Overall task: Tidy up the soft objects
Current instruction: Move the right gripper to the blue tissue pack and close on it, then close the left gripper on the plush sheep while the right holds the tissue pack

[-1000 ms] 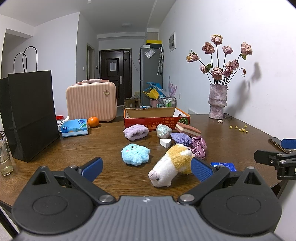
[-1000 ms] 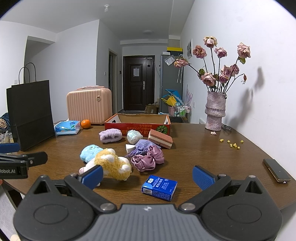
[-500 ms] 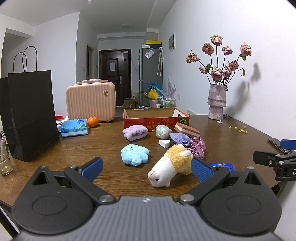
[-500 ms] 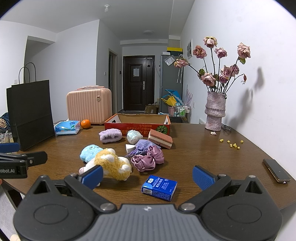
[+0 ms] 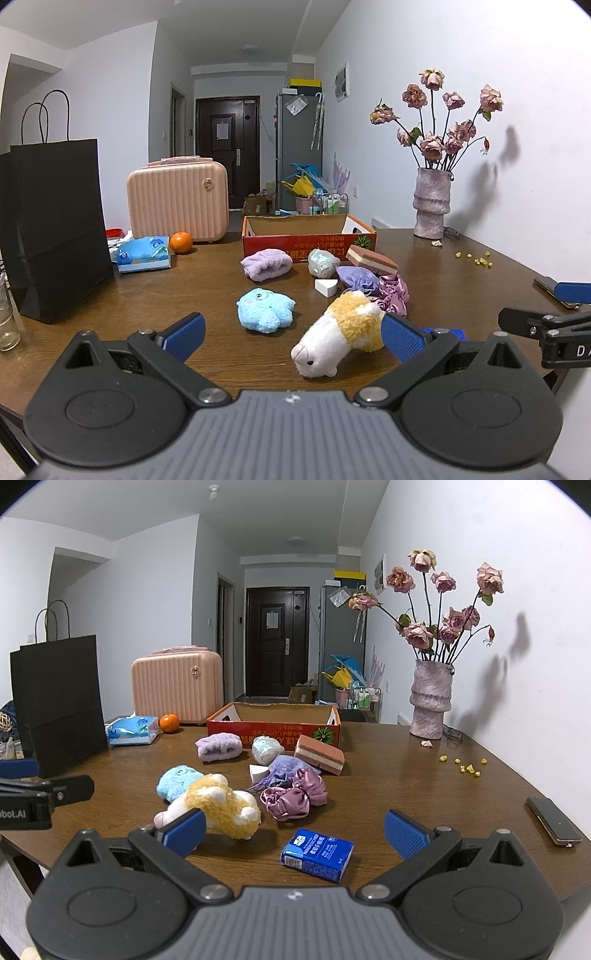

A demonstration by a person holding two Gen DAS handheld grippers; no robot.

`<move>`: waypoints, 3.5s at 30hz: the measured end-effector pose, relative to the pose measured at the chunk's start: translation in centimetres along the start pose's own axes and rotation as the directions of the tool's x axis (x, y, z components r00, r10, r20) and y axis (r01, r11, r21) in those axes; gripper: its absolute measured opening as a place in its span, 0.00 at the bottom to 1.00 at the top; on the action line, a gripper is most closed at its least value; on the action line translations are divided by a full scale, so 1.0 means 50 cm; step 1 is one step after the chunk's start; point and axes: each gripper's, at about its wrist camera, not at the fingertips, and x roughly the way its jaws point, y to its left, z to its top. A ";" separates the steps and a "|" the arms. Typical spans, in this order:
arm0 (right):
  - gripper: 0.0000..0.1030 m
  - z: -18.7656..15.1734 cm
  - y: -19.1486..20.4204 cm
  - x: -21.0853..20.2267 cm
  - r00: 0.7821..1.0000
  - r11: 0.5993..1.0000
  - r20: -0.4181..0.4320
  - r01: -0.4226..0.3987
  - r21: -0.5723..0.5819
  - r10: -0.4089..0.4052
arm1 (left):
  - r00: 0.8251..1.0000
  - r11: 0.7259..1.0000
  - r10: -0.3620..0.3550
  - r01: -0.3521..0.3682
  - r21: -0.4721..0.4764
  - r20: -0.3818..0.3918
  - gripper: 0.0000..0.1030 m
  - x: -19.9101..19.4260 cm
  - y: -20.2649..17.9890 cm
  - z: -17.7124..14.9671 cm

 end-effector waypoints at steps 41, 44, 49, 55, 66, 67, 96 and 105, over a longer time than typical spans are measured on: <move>1.00 -0.101 -0.051 0.329 0.982 0.998 -0.187 0.034 0.059 -0.023 | 0.986 0.999 -0.042 0.040 -0.019 -0.163 1.00 0.215 -0.001 -0.045; 0.99 -0.111 -0.054 0.347 0.981 0.997 -0.193 0.028 0.076 -0.013 | 0.984 0.999 -0.045 0.042 -0.023 -0.173 1.00 0.224 -0.002 -0.048; 0.89 -0.124 -0.047 0.364 0.982 0.998 -0.189 0.038 0.054 -0.028 | 0.982 0.998 -0.054 0.051 -0.026 -0.181 1.00 0.235 -0.001 -0.054; 0.80 -0.135 -0.036 0.368 0.987 0.999 -0.161 0.032 0.025 -0.027 | 0.980 0.998 -0.060 0.057 -0.020 -0.189 1.00 0.249 -0.003 -0.055; 0.79 -0.130 -0.038 0.353 0.993 1.000 -0.121 0.006 0.021 -0.003 | 0.978 0.996 -0.086 0.090 0.012 -0.189 1.00 0.279 -0.020 -0.044; 0.79 -0.128 -0.039 0.350 0.993 1.000 -0.115 0.006 0.021 -0.004 | 0.978 0.995 -0.092 0.097 0.016 -0.189 1.00 0.283 -0.023 -0.043; 0.79 -0.094 -0.082 0.353 0.996 1.000 -0.087 0.020 0.024 -0.018 | 0.952 0.974 -0.128 0.174 0.147 -0.277 1.00 0.438 -0.100 -0.060; 0.79 -0.096 -0.078 0.358 0.996 1.000 -0.093 0.012 0.019 -0.010 | 0.949 0.976 -0.135 0.176 0.125 -0.287 1.00 0.451 -0.091 -0.075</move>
